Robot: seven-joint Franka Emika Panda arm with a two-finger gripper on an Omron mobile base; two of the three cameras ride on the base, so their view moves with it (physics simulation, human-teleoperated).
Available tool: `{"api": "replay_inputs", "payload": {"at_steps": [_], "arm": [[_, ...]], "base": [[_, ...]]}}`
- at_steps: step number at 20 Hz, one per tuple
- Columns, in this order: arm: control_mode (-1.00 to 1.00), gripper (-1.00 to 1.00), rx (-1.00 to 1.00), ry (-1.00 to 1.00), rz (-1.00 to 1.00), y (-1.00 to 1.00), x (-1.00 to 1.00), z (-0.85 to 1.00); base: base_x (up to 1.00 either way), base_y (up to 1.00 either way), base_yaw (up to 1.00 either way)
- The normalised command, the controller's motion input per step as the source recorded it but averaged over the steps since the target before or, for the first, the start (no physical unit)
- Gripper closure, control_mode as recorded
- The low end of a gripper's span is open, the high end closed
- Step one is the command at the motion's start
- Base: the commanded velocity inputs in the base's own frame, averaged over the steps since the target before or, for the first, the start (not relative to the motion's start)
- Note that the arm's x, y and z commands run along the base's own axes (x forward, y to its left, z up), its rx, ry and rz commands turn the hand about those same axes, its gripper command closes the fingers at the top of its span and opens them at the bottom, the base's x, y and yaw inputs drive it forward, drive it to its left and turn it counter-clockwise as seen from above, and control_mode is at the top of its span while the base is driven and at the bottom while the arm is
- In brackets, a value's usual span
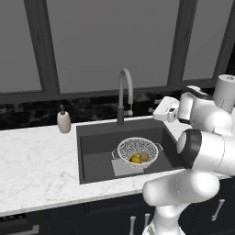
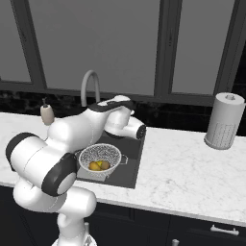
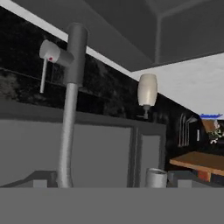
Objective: Put the colander in the sink, put the pear, pear, kiwi in the colander, and turn on the sink faucet and pour water over the colander.
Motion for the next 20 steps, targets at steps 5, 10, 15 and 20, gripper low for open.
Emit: {"api": "replay_inputs", "payload": {"at_steps": [5,10,15,20], "arm": [[-1.00,-1.00,0.03,0.15,-0.20,0.01,0.00,0.00],[-1.00,-1.00,0.00,0.03,-0.08,0.17,0.00,-0.01],[-1.00,-1.00,0.00,0.00,0.00,0.09,0.05,-0.17],[-1.00,-1.00,0.00,0.03,0.00,0.00,0.23,-0.33]], "base": [[0.00,0.00,0.00],[0.00,0.00,0.00],[0.00,0.00,0.00],[0.00,0.00,0.00]]}}
